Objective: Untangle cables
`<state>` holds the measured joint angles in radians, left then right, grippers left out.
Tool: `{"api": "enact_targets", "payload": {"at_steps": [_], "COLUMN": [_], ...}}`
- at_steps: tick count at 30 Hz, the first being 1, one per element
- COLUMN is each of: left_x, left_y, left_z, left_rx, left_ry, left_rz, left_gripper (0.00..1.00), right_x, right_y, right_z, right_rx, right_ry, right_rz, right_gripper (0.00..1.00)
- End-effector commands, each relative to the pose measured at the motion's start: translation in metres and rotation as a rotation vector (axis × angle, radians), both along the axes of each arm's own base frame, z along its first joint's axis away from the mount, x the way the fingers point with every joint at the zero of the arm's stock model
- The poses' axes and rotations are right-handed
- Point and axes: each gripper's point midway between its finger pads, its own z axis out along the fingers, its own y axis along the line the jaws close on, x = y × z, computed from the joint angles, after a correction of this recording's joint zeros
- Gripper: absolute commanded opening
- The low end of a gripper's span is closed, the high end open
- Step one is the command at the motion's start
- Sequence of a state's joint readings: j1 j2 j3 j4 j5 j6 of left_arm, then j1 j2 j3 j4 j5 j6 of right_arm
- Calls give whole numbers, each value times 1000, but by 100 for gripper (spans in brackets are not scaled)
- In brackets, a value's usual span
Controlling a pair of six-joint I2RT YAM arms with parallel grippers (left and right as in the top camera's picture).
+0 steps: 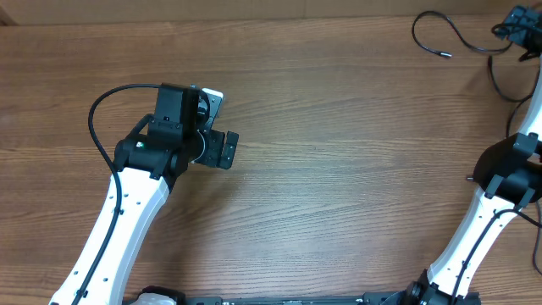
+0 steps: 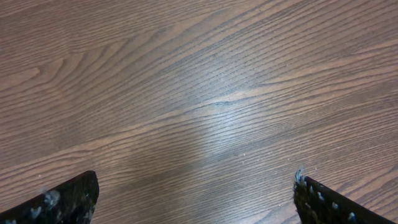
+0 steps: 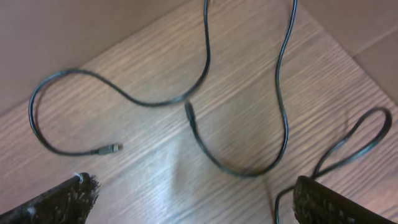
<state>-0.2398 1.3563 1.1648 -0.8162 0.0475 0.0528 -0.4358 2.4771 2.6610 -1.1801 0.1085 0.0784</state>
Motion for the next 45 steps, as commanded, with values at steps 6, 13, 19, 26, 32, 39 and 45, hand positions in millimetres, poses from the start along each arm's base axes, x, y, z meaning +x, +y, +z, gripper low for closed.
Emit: {"api": "enact_targets", "payload": {"at_steps": [6,13,19,26,32,39,45], "left_x": [3,3,3,3,3,3,3], "left_y": [1,1,1,1,1,1,1], "left_z": [3,3,3,3,3,3,3], "left_rx": [7,7,7,7,7,7,7], "left_ry": [-10,-10,-10,-10,-10,-10,-10], "left_rz": [-4,-4,-4,-5,-4,-5,-4], "left_gripper": [100,100,99,100,100,100,100], "right_x": [-15,-44,-88,-151,-161,-164,-179], "right_y": [27,89,163,245,285,337,351], "right_z": [41,128,188,222,234,188,100], "right_rx": [64,154,222,249,281,347,325], "right_ry": [-41,-170,-220,-179,-206,-34,283], "right_rz": [55,194,335,480,593,700,688], "right_gripper": [100,100,100,100,100,100,100]}}
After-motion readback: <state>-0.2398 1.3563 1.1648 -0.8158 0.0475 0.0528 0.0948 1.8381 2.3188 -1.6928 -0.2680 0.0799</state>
